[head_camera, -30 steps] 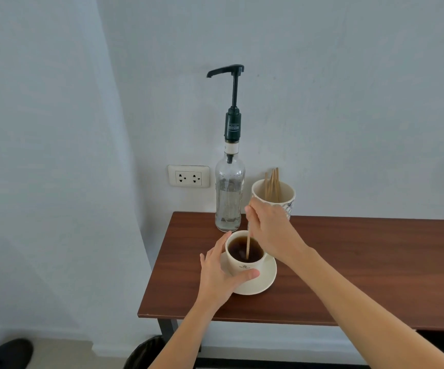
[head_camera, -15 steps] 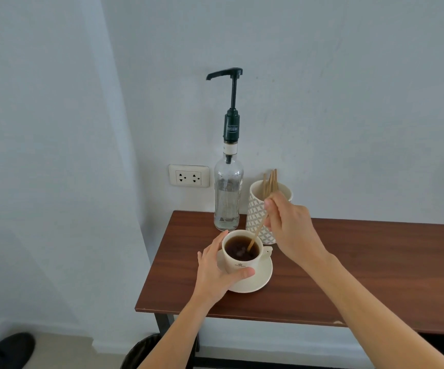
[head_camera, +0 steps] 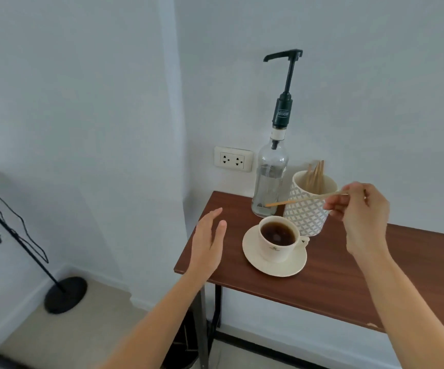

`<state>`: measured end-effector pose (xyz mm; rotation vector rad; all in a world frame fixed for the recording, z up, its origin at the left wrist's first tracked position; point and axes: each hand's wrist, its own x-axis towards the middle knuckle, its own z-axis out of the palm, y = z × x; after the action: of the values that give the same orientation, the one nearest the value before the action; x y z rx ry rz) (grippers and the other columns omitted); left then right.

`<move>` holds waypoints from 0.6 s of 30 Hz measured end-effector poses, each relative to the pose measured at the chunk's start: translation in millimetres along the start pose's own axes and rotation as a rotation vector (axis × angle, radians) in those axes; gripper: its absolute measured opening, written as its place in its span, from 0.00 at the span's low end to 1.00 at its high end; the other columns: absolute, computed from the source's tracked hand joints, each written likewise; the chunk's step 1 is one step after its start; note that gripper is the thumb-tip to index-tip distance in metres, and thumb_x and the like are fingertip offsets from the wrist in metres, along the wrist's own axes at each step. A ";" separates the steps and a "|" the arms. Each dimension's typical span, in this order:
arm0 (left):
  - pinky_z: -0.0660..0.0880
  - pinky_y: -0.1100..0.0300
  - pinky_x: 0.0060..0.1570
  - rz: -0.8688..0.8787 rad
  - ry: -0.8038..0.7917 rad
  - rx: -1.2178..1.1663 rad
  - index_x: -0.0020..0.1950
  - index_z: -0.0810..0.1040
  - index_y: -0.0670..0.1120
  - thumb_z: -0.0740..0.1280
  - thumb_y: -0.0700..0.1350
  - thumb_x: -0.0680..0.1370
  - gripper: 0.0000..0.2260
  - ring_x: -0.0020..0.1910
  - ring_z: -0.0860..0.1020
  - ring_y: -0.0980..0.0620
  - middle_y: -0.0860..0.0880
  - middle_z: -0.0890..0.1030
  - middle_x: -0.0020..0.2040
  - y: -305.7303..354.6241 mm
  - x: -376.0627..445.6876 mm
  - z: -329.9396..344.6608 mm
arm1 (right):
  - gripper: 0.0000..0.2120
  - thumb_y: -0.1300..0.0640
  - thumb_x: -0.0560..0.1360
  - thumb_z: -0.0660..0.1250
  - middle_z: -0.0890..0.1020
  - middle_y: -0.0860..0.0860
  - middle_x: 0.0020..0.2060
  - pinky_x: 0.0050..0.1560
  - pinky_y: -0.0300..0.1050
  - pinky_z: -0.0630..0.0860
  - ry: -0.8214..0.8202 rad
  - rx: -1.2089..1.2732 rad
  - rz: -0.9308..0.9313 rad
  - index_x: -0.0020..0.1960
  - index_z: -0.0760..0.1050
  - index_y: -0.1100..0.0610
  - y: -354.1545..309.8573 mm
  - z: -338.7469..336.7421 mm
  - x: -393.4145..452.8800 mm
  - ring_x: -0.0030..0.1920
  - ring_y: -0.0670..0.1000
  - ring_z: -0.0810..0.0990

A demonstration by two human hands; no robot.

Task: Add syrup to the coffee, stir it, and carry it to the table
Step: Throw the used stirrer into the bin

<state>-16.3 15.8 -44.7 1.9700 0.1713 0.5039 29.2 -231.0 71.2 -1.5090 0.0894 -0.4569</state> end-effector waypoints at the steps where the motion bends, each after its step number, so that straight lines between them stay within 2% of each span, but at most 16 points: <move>1: 0.62 0.64 0.67 0.005 0.035 0.018 0.72 0.72 0.50 0.57 0.50 0.84 0.17 0.69 0.69 0.59 0.59 0.74 0.67 -7.8 2.6 -16.4 | 0.13 0.58 0.83 0.54 0.81 0.56 0.30 0.34 0.45 0.75 -0.005 0.099 0.080 0.42 0.72 0.57 -0.4 5.5 -5.5 0.26 0.47 0.81; 4: 0.64 0.62 0.66 0.001 0.167 0.097 0.70 0.75 0.46 0.57 0.47 0.85 0.16 0.68 0.72 0.54 0.54 0.77 0.65 -44.9 17.7 -69.8 | 0.14 0.58 0.84 0.55 0.81 0.56 0.33 0.38 0.45 0.76 -0.025 0.287 0.261 0.41 0.73 0.57 1.5 31.9 -35.2 0.33 0.52 0.82; 6: 0.65 0.60 0.66 -0.025 0.218 0.156 0.69 0.75 0.44 0.57 0.47 0.85 0.16 0.68 0.73 0.50 0.49 0.78 0.66 -77.5 33.9 -103.9 | 0.14 0.57 0.84 0.56 0.83 0.55 0.32 0.39 0.45 0.77 -0.030 0.297 0.290 0.42 0.74 0.57 9.5 59.1 -62.8 0.33 0.51 0.83; 9: 0.66 0.55 0.68 -0.124 0.230 0.197 0.69 0.75 0.42 0.57 0.46 0.85 0.16 0.69 0.72 0.46 0.45 0.78 0.67 -129.9 64.9 -147.2 | 0.14 0.57 0.84 0.56 0.84 0.53 0.29 0.33 0.40 0.80 -0.057 0.228 0.200 0.45 0.76 0.60 28.6 109.9 -118.3 0.31 0.49 0.84; 12: 0.64 0.52 0.70 -0.220 0.172 0.228 0.71 0.72 0.41 0.57 0.45 0.85 0.17 0.71 0.70 0.44 0.43 0.75 0.70 -174.7 98.7 -173.9 | 0.14 0.56 0.83 0.57 0.85 0.54 0.31 0.31 0.39 0.80 -0.081 0.070 0.055 0.44 0.77 0.59 59.3 163.2 -183.5 0.31 0.50 0.83; 15: 0.63 0.51 0.72 -0.233 0.079 0.259 0.75 0.67 0.41 0.56 0.46 0.85 0.19 0.75 0.65 0.43 0.41 0.69 0.74 -204.5 126.0 -182.9 | 0.12 0.55 0.81 0.61 0.86 0.50 0.32 0.33 0.38 0.79 -0.192 -0.169 -0.009 0.41 0.80 0.49 106.2 206.1 -240.1 0.30 0.48 0.83; 18: 0.56 0.47 0.76 -0.150 -0.013 0.305 0.81 0.54 0.44 0.55 0.48 0.85 0.25 0.80 0.53 0.42 0.42 0.52 0.82 -221.7 147.7 -174.5 | 0.15 0.62 0.79 0.66 0.86 0.38 0.35 0.37 0.31 0.79 -0.332 -0.431 0.027 0.42 0.79 0.42 166.2 232.8 -270.9 0.34 0.39 0.85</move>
<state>66.1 308.7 -138.6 2.2347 0.4047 0.3842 -100.9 79.9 -132.8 -1.9856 -0.0568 -0.1632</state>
